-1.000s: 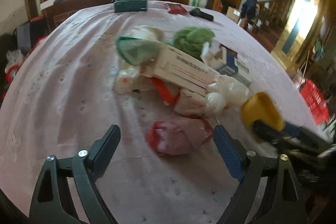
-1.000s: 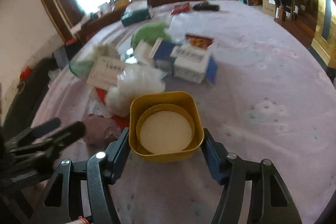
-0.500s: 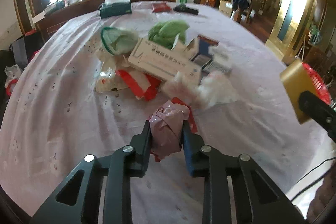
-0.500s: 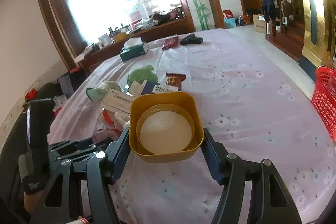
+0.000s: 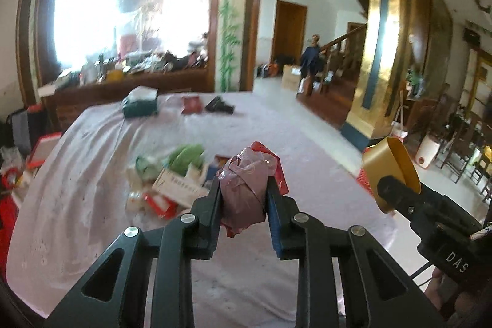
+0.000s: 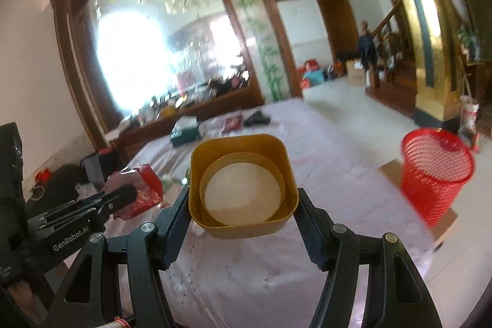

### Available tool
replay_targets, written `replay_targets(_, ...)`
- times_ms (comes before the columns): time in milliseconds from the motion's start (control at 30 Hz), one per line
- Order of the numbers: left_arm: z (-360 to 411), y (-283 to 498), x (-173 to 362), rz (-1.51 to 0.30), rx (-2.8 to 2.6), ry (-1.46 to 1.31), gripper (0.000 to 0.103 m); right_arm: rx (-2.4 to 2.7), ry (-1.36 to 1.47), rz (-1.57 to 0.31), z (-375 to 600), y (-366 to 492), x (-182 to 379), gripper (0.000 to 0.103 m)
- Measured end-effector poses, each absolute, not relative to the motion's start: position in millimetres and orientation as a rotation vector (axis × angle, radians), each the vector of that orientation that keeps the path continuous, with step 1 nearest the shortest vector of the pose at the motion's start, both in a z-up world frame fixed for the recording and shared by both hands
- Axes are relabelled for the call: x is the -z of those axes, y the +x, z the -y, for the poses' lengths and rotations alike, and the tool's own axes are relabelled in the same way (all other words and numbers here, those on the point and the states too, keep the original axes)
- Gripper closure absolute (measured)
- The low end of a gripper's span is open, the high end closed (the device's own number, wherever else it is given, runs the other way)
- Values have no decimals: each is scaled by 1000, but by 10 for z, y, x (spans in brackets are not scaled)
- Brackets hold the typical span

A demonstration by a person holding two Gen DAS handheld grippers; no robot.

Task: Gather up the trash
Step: 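Carry pink bag and yellow container with both tools over the red wastebasket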

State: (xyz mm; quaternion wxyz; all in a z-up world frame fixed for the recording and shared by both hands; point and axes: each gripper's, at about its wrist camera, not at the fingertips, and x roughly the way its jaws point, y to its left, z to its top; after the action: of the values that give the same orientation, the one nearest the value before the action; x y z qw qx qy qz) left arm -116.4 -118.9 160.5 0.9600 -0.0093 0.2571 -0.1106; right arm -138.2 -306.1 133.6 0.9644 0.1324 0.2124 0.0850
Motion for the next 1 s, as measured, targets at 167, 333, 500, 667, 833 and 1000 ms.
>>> replay_targets(167,1384,-1260,-1768,-505,275,-2,78,-109,282,-376,3212,-1667,-1573,34)
replay_targets(333,1548,-1279,-1869,-483,316,8,78,-65,282,-345,3316,-1820,-1715,34)
replay_targets(500,1776,-1159,-1869,-488,356,22,78,-21,295,-339,3512,-1863,-1728,34)
replay_targets(667,2070,-1009,-1860,-497,402,45,78,32,307,-342,3767,-1817,-1723,34)
replay_targets(833,2401,-805,-1815,-504,449,70,78,99,314,-336,4029,-1782,-1714,34)
replay_targets(1000,2763,-599,-1726,-530,499,90,78,162,333,-344,4354,-1638,-1680,34)
